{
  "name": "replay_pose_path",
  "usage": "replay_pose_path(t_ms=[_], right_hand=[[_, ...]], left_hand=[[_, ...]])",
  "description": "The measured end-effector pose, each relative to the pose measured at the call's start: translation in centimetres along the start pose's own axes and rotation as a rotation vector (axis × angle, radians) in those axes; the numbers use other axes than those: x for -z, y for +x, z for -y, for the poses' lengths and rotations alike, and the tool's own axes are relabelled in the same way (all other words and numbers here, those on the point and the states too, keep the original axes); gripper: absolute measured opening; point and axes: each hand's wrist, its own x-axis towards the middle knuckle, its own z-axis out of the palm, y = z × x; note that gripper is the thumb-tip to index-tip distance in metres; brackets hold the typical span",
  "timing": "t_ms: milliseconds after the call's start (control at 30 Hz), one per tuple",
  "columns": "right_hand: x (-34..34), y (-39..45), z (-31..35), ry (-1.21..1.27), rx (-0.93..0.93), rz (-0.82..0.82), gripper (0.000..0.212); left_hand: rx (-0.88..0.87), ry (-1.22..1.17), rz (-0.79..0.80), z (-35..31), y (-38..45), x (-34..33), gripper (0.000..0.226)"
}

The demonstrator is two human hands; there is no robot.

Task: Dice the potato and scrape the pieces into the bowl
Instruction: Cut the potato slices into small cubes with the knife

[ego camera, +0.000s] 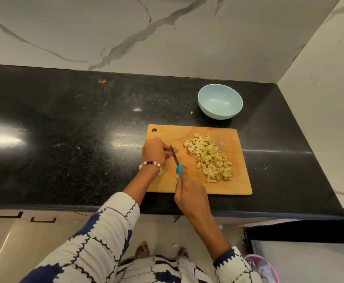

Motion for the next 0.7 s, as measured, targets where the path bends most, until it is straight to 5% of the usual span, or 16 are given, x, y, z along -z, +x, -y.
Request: replay_pose_path(t_ms=[400,700], right_hand=[[-0.7,-0.1,1.3,-0.138,-0.028,0.126,0.067],[0.6,-2.0,0.0,0.018,0.002,-0.027,0.057]], left_hand=[[-0.067,0.051,-0.028,0.6,0.0,-0.5,0.013],[-0.001,-0.023,0.021,0.5,0.2,0.1,0.021]])
